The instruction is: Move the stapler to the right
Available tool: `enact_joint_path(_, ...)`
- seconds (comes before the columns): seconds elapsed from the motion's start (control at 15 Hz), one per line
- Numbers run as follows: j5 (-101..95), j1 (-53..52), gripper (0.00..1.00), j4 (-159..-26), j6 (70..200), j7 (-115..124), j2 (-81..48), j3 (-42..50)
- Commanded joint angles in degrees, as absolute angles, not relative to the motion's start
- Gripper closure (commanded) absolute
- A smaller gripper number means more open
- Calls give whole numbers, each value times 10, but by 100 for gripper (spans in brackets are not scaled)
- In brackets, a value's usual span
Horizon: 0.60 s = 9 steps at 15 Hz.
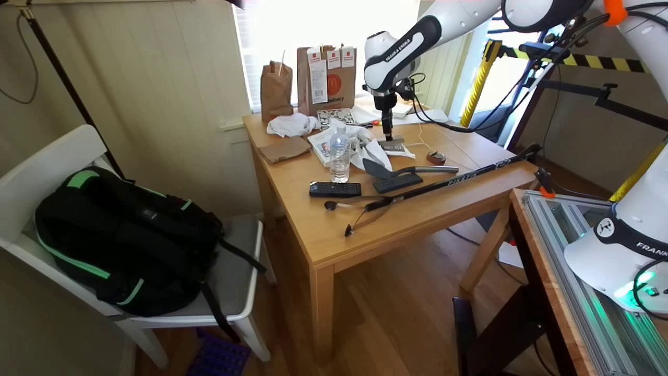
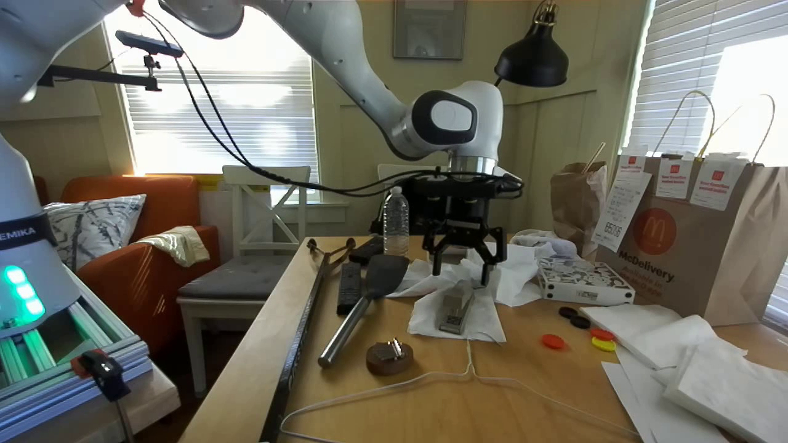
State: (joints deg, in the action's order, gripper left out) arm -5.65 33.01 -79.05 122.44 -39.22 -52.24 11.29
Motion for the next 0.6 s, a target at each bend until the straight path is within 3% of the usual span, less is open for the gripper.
enact_joint_path(0.0,-48,347,23,-728,1205,-391,-565,98)
enact_joint_path(0.2,-51,349,34,-705,1205,-389,-585,96)
enact_joint_path(0.27,-52,349,45,-699,1205,-389,-591,96)
enact_joint_path(0.4,-54,349,41,-686,1203,-390,-602,96)
enact_joint_path(0.53,-57,348,51,-675,1199,-391,-612,97)
